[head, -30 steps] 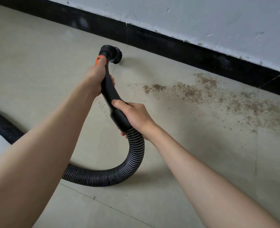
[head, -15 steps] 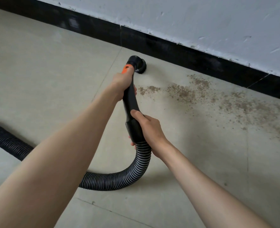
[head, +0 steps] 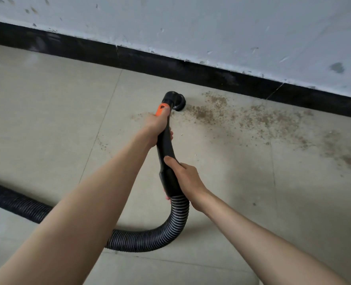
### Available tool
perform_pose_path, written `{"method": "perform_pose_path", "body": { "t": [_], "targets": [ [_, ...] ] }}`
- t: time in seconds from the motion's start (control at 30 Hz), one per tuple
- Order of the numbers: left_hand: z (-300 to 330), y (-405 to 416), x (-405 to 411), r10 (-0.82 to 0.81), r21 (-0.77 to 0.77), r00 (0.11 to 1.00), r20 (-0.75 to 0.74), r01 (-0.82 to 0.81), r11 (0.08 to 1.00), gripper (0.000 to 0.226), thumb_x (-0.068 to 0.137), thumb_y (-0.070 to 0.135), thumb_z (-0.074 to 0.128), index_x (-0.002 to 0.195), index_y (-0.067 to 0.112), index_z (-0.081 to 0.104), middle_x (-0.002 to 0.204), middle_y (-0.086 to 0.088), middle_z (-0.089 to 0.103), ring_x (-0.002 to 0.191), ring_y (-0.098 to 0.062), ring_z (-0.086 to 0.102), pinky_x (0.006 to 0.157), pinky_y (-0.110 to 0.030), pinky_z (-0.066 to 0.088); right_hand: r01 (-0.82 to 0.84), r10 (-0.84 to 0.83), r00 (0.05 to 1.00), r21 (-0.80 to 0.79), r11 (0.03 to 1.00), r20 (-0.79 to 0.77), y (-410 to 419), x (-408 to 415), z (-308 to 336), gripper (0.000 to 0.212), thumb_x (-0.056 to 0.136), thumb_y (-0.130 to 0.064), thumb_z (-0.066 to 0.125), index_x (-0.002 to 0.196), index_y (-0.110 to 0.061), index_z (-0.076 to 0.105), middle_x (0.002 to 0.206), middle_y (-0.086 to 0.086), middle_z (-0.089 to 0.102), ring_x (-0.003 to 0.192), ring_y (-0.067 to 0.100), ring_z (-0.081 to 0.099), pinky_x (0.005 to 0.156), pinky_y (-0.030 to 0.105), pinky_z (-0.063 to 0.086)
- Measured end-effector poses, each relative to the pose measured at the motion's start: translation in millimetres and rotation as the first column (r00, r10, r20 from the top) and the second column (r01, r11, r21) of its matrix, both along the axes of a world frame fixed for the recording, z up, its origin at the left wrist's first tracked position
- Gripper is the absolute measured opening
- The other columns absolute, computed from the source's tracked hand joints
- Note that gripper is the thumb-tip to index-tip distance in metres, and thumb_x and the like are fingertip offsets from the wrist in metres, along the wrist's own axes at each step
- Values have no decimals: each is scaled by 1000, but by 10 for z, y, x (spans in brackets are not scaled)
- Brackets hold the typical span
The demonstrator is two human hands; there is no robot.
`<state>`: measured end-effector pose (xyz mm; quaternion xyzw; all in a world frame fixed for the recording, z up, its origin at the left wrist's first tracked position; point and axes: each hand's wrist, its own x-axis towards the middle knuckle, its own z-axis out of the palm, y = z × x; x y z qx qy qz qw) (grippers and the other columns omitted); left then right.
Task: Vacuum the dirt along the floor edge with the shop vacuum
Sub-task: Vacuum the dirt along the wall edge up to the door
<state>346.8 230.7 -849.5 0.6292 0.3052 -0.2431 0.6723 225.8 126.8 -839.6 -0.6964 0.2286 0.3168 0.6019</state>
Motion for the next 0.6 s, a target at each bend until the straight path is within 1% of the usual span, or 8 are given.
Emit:
{"method": "perform_pose_path", "body": {
  "t": [0.07, 0.13, 0.23, 0.3, 0.4, 0.47, 0.5, 0.6],
  "targets": [
    [31, -46, -76, -6, -15, 1000, -10, 6, 1000, 41, 93, 49, 48, 96, 8, 45, 68, -10, 50, 51, -20, 51, 46, -28, 47, -17, 17, 1000, -23, 1000, 2, -44, -49, 66, 47, 83, -51, 62, 83, -4, 64, 70, 14, 64, 52, 30, 61, 55, 38, 55],
    [93, -11, -137, 34, -29, 999, -2, -34, 999, 39, 94, 48, 47, 90, 9, 45, 67, -9, 49, 50, -20, 50, 45, -26, 46, -61, 61, 998, -13, 998, 8, -65, -53, 132, 43, 86, -47, 61, 79, -5, 59, 64, 12, 62, 49, 29, 59, 51, 35, 53],
    [172, 199, -274, 188, -29, 981, 44, -187, 982, 39, 95, 46, 45, 84, 9, 44, 67, -9, 48, 48, -19, 49, 42, -23, 46, -189, 189, 981, -8, 982, 47, -21, -27, 213, 39, 86, -44, 63, 77, -6, 57, 58, 7, 60, 44, 27, 56, 46, 31, 50],
    [219, 401, -452, 282, -20, 957, 69, -281, 960, 40, 95, 48, 45, 86, 9, 44, 66, -8, 46, 47, -19, 48, 42, -23, 46, -281, 283, 955, -27, 959, 85, 71, -74, 235, 40, 84, -45, 64, 78, -6, 58, 61, 7, 60, 44, 25, 56, 45, 32, 50],
    [290, 681, -842, 401, 12, 914, 56, -402, 916, 39, 93, 49, 45, 94, 10, 46, 63, -6, 44, 44, -19, 47, 42, -21, 46, -437, 438, 895, -34, 899, 88, 244, -277, 237, 44, 79, -51, 64, 79, -7, 61, 67, 9, 62, 48, 25, 59, 50, 39, 55],
    [324, 805, -1098, 474, 29, 879, 39, -475, 879, 37, 93, 49, 45, 91, 12, 45, 60, -6, 43, 41, -18, 46, 41, -20, 44, -536, 538, 839, -49, 843, 83, 325, -407, 251, 50, 74, -56, 63, 78, -6, 63, 68, 8, 64, 53, 25, 61, 57, 44, 58],
    [319, 851, -1218, 514, 32, 857, 33, -515, 857, 38, 94, 49, 45, 91, 11, 45, 59, -6, 43, 39, -17, 46, 41, -20, 44, -573, 576, 813, -57, 817, 85, 350, -452, 261, 51, 74, -56, 63, 78, -5, 64, 69, 8, 64, 54, 24, 61, 56, 43, 58],
    [242, 976, -1510, 627, -6, 778, 43, -627, 779, 40, 94, 48, 47, 103, 9, 44, 58, -4, 41, 34, -14, 45, 40, -19, 44, -674, 680, 725, -87, 733, 109, 379, -513, 284, 45, 82, -51, 63, 74, -7, 62, 70, 7, 62, 53, 21, 58, 51, 32, 52]
  ]
}}
